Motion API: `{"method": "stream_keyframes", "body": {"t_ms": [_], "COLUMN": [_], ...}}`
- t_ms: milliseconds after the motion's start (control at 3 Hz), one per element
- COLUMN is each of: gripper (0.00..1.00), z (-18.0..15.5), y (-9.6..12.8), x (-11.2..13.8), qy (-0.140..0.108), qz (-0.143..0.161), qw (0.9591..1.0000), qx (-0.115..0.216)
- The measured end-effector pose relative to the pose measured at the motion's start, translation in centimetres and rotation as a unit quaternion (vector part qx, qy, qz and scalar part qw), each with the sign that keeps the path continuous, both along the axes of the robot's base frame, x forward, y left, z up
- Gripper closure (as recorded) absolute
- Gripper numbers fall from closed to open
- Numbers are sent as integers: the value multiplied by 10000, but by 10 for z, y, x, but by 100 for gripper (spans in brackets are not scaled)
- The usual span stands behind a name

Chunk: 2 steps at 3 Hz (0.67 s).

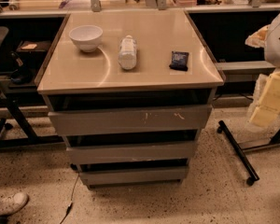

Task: Open bottom drawer

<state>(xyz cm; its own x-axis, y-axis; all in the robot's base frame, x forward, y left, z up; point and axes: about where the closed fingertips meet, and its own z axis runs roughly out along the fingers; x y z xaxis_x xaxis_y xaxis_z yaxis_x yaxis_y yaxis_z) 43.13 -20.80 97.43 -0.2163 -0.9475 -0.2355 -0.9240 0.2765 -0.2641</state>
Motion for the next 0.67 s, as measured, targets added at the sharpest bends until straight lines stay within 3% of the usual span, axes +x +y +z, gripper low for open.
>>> {"method": "stream_keyframes", "body": {"t_ms": [333, 667], "gripper": [0, 0], "z": [-25, -82], "y": [29, 69], "x": [-21, -36], "qy": [-3, 139], "qz": [143, 273], "qw": [9996, 9981], "qx": [248, 530]}}
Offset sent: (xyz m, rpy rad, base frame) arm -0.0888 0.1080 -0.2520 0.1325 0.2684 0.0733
